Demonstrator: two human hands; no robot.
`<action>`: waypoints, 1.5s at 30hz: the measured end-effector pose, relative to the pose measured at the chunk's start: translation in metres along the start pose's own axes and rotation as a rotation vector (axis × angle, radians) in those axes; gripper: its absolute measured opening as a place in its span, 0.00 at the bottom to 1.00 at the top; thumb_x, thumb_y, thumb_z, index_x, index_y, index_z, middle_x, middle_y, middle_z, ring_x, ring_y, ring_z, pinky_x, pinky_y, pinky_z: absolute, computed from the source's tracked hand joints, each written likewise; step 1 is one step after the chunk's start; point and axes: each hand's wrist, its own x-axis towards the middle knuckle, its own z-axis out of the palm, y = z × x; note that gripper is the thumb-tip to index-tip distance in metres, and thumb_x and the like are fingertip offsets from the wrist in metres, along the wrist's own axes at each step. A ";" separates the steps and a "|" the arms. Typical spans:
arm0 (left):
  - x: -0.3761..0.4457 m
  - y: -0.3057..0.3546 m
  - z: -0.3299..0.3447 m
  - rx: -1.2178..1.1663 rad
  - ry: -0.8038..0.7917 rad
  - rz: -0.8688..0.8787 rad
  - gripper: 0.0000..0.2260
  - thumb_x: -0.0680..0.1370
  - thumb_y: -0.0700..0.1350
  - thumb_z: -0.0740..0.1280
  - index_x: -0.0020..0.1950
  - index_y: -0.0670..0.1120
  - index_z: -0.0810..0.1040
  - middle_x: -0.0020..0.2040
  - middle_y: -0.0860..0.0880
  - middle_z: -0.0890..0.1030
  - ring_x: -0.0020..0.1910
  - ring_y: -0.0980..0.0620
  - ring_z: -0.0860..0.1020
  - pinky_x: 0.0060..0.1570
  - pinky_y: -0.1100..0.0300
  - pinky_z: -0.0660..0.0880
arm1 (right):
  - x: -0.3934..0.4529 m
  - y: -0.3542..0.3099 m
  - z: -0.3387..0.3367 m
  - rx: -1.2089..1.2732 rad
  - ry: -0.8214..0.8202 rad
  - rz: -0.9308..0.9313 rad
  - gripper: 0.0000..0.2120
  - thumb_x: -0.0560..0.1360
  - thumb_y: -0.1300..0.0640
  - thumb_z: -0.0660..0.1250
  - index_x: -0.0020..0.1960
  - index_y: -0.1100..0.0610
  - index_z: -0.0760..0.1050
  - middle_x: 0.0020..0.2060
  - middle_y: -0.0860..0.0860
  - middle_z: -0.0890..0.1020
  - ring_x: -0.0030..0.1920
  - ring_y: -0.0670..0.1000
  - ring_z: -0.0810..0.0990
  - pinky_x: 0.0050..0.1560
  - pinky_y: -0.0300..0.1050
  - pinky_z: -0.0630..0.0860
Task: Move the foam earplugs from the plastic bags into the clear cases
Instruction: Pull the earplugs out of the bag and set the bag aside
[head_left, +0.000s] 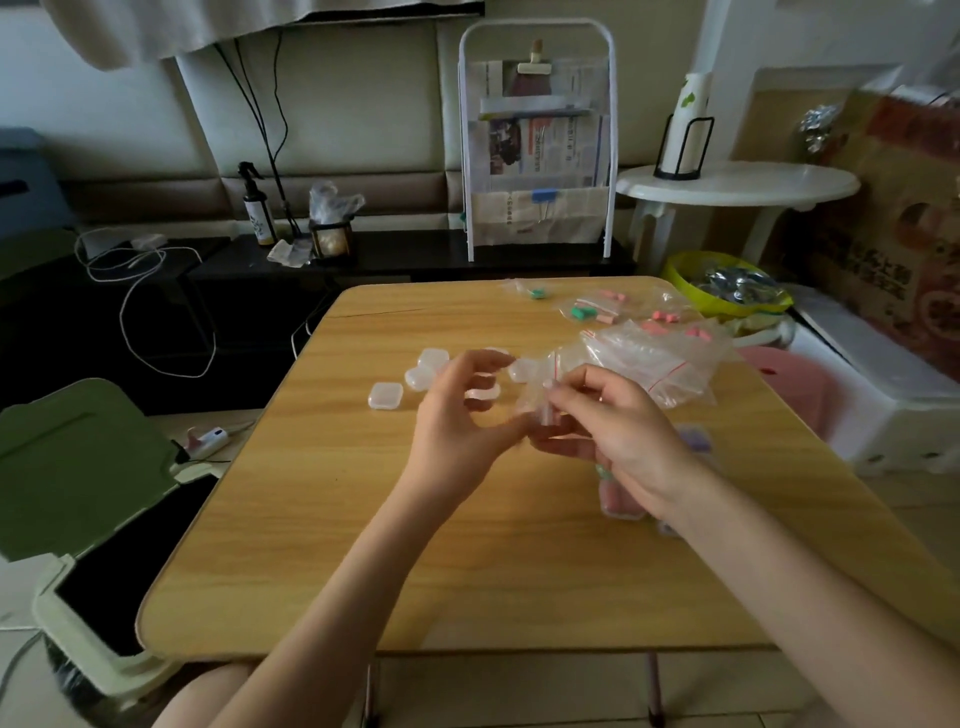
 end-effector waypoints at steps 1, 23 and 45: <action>0.002 0.001 -0.002 -0.058 -0.041 -0.094 0.22 0.67 0.46 0.77 0.58 0.54 0.74 0.58 0.53 0.77 0.56 0.59 0.75 0.57 0.64 0.74 | -0.002 -0.001 -0.003 0.030 -0.014 -0.010 0.05 0.79 0.62 0.63 0.48 0.64 0.73 0.38 0.59 0.78 0.39 0.56 0.82 0.46 0.50 0.83; 0.004 0.019 0.004 -0.116 0.075 -0.077 0.09 0.71 0.48 0.74 0.42 0.45 0.77 0.37 0.51 0.80 0.36 0.55 0.77 0.37 0.60 0.76 | -0.001 0.002 -0.021 -0.165 0.077 -0.062 0.06 0.70 0.58 0.74 0.42 0.60 0.79 0.38 0.58 0.82 0.40 0.58 0.82 0.50 0.55 0.82; -0.009 0.017 0.027 0.132 0.072 0.068 0.08 0.80 0.42 0.62 0.44 0.43 0.78 0.38 0.50 0.81 0.39 0.51 0.80 0.41 0.49 0.78 | -0.009 0.018 0.002 -0.462 0.043 -0.351 0.12 0.82 0.55 0.57 0.40 0.57 0.66 0.28 0.49 0.73 0.29 0.51 0.71 0.32 0.54 0.72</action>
